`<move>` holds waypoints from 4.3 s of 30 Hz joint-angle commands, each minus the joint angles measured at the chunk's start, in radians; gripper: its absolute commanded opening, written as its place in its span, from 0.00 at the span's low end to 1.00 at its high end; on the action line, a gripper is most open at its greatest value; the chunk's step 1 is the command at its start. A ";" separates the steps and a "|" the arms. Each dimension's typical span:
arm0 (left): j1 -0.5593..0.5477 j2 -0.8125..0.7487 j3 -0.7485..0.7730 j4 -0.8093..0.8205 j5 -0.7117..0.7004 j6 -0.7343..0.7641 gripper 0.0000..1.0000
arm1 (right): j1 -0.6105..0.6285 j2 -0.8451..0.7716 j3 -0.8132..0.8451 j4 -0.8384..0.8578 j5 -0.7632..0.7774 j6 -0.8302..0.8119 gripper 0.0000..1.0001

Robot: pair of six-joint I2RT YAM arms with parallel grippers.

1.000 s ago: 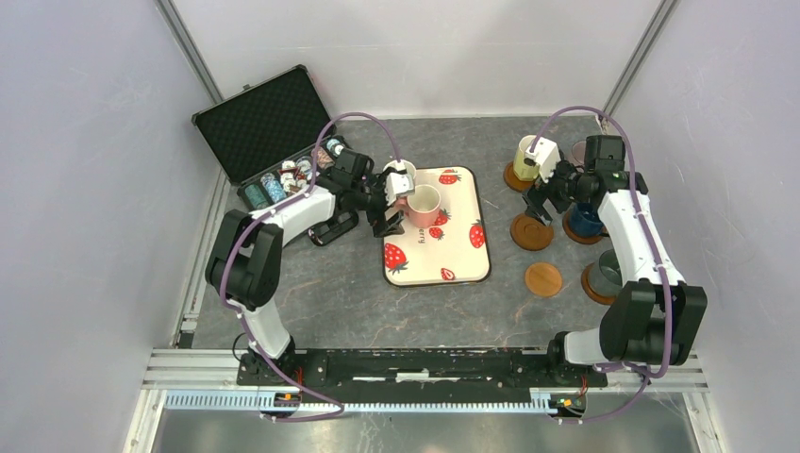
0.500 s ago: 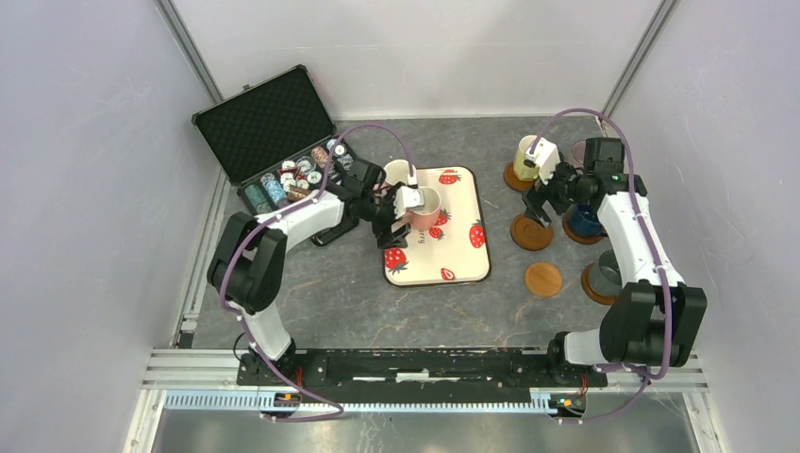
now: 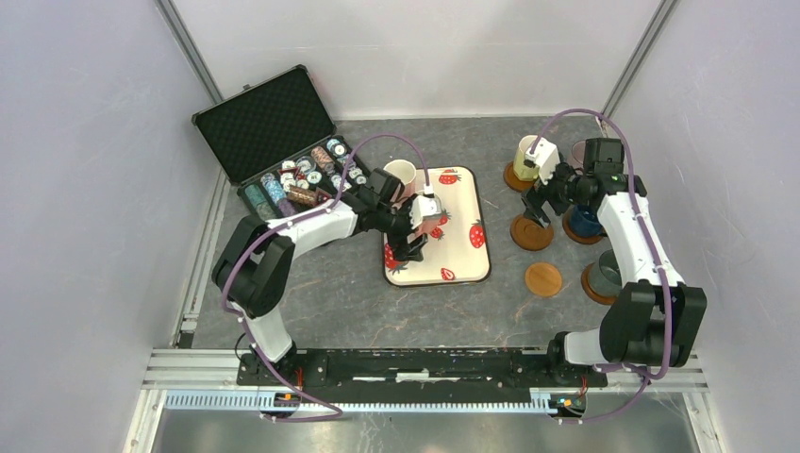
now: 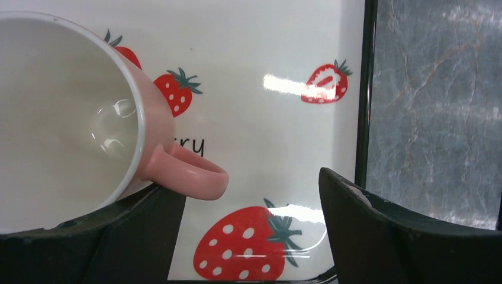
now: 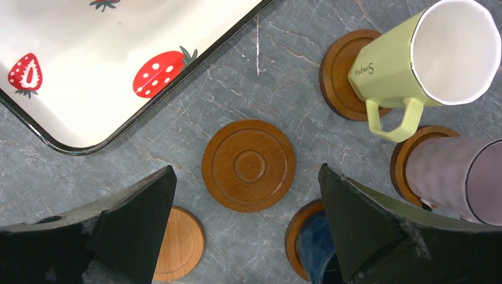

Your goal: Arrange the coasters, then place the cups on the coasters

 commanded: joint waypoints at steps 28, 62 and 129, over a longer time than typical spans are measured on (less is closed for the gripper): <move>-0.005 -0.118 -0.132 0.325 -0.110 -0.434 0.99 | 0.008 -0.047 -0.067 0.082 0.002 0.075 0.98; -0.164 0.085 0.060 0.325 -0.432 -0.426 0.08 | 0.008 -0.055 -0.099 0.108 -0.002 0.081 0.98; 0.201 -0.396 -0.024 0.171 -0.670 -0.536 1.00 | 0.434 -0.042 -0.257 0.550 0.215 0.460 0.00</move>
